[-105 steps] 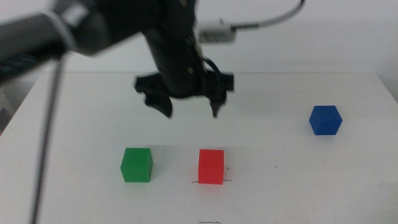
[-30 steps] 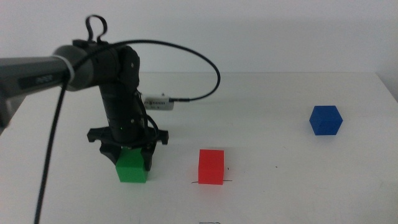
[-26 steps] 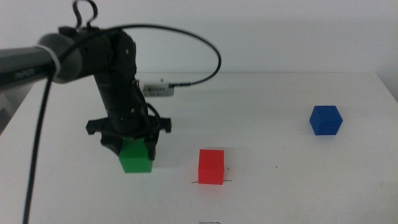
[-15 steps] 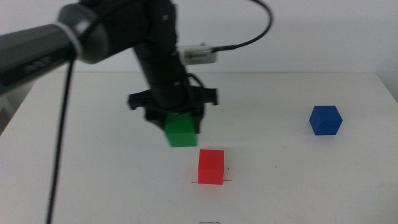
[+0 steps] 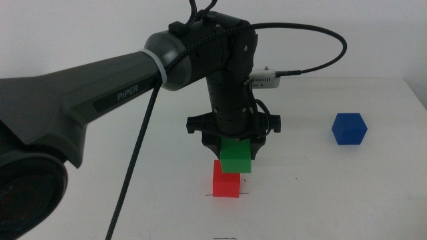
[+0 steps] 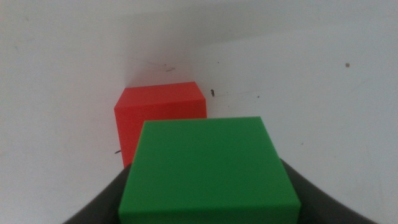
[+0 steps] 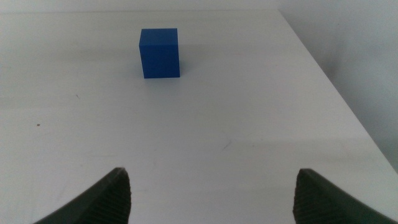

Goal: Stack red cubes first, then green, then blue cubes in a specific spot.

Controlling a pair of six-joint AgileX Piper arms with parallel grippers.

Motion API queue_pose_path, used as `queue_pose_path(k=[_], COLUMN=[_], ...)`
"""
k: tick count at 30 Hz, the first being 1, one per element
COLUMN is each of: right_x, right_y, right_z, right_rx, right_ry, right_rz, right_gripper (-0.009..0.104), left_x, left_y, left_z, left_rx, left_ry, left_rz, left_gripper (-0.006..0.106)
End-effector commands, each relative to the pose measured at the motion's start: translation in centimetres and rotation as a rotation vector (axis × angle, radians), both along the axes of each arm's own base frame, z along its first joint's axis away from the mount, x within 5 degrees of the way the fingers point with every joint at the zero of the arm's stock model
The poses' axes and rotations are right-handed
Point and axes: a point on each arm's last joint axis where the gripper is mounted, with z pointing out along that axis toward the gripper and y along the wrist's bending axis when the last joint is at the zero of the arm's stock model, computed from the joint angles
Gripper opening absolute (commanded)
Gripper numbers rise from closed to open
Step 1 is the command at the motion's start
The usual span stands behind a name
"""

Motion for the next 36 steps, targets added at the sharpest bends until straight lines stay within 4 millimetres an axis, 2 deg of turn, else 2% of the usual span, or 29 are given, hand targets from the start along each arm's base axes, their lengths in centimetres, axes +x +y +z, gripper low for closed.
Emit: queue_pose_path(k=[1, 20, 23, 36], right_x=[0.0, 0.0, 0.0, 0.0], right_y=[0.0, 0.0, 0.0, 0.0], right_z=[0.8, 0.8, 0.8, 0.8], right_rx=[-0.027, -0.027, -0.027, -0.027], right_ry=[-0.076, -0.076, -0.076, -0.076], right_rz=[-0.001, -0.001, -0.001, -0.001], right_gripper=[0.067, 0.067, 0.067, 0.067], left_x=[-1.3, -0.6, -0.3, 0.0], left_y=[0.6, 1.1, 0.8, 0.3], left_z=[3.4, 2.6, 1.5, -0.1], left_rx=[-0.011, 0.072, 0.089, 0.097], left_ry=[-0.004, -0.049, -0.029, 0.013], left_rz=[0.023, 0.034, 0.033, 0.031], left_gripper=[-0.002, -0.002, -0.002, -0.001])
